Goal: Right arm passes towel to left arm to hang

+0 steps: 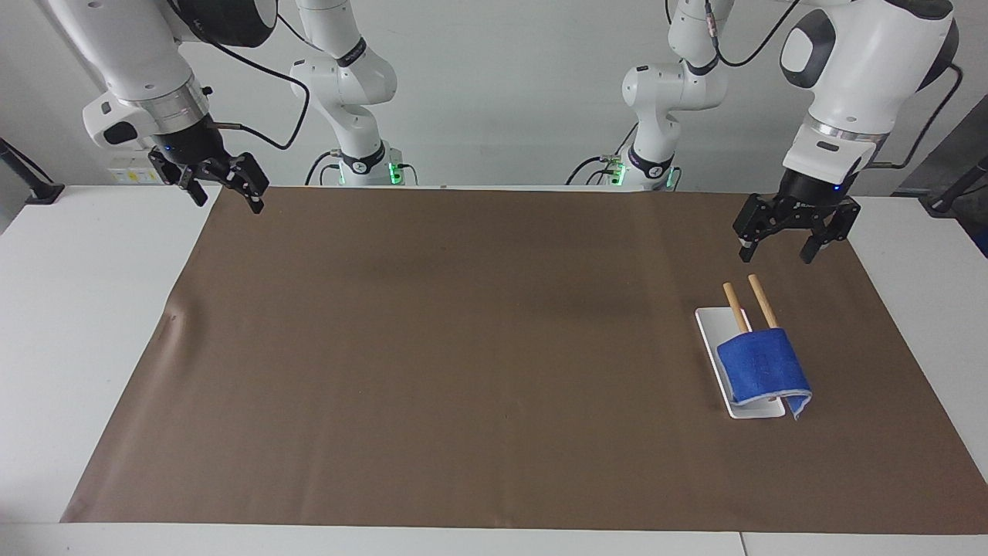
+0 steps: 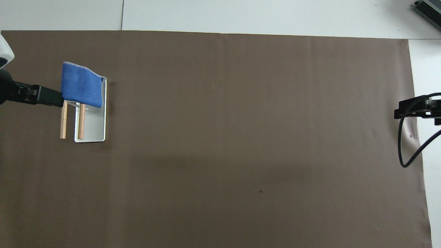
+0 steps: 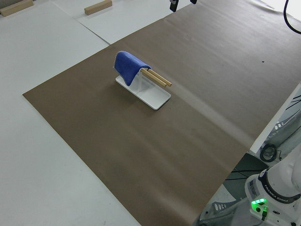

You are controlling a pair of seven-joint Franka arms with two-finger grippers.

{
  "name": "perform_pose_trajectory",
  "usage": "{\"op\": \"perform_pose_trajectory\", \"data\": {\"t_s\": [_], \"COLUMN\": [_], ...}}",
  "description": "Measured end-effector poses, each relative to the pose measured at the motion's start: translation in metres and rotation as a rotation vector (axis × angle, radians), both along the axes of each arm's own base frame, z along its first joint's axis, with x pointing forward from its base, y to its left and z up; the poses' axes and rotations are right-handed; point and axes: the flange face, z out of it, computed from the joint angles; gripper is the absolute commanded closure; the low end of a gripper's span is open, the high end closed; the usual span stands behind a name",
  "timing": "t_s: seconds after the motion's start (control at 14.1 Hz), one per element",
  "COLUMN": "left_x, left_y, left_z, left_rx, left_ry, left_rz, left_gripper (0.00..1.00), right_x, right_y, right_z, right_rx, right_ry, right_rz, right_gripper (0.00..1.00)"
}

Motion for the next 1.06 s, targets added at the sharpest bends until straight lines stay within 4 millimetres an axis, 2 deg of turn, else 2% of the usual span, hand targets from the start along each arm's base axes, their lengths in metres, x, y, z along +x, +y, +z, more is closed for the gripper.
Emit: {"op": "perform_pose_trajectory", "data": {"t_s": [0.28,1.06], "left_x": [-0.0107,-0.0106], "left_y": [0.0027,0.0076], "left_z": [0.0018,0.0026], "left_rx": [0.009,0.009], "left_ry": [0.043,0.042], "left_rz": [-0.026,-0.019], "left_gripper": [0.0,0.0], "right_x": [0.0,0.0], "right_y": [0.0,0.0], "right_z": [0.0,0.0], "right_rx": [0.0,0.0], "right_ry": [0.0,0.0], "right_rz": [0.0,0.0], "right_gripper": [0.0,0.0]}}
